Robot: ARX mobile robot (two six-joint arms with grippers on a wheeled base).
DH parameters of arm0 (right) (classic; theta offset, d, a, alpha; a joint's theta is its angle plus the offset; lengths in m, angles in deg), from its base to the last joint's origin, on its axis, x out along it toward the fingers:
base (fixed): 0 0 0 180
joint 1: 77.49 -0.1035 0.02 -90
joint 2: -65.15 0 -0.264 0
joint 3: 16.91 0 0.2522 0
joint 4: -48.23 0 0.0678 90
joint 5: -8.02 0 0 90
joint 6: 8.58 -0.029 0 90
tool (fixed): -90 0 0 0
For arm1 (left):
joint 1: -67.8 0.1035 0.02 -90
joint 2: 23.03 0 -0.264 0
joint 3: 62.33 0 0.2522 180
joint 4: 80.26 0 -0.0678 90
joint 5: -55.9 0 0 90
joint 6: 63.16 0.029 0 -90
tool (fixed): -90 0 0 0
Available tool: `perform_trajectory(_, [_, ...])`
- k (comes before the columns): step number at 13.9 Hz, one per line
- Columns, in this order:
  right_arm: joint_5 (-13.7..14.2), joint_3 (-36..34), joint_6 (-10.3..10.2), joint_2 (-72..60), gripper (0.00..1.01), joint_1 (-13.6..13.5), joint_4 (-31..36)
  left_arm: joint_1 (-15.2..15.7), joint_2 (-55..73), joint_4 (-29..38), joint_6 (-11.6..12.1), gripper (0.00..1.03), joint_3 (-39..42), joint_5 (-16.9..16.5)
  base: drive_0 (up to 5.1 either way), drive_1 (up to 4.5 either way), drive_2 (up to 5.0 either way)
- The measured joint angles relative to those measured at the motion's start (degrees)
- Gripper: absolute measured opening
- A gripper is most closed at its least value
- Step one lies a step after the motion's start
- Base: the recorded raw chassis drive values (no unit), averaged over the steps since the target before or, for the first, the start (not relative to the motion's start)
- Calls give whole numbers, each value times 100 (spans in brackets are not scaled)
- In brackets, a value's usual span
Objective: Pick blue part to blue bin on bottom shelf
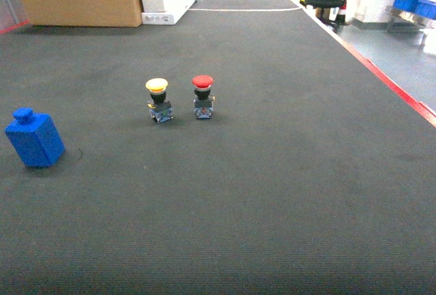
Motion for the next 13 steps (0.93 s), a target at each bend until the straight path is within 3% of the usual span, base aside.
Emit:
perform_trajectory(1, [4,0,0,0,98,0,2,-24,319,278,-63,98,2,446,0,0,0])
perform_trajectory(2, [4,0,2,0,98,0,-2,96,699,846,-87,98,-7,507,0,0,0])
perform_trajectory(6, [4,0,0,0,98,0,0,306,1488,1663,-74,98,-28,291,0,0,0])
perform_trajectory(8, [4,0,2,0,98,0,2,553,2452,2555,-31,98,-90,-107,0,0,0])
perform_trajectory(9, [4,0,2,0,98,0,0,782,3713,3694,111,98,-284,-437,0,0,0])
perform_trajectory(10, [4,0,2,0,98,0,0,973,5571,5169,317,98,-807,-717,0,0,0])
perform_trajectory(11, [4,0,2,0,98,0,0,1165,8430,6323,575,98,-1784,-1086,0,0,0])
perform_trajectory(13, [4,0,2,0,98,0,2,1325,9285,6535,789,98,-2256,-1268,0,0,0])
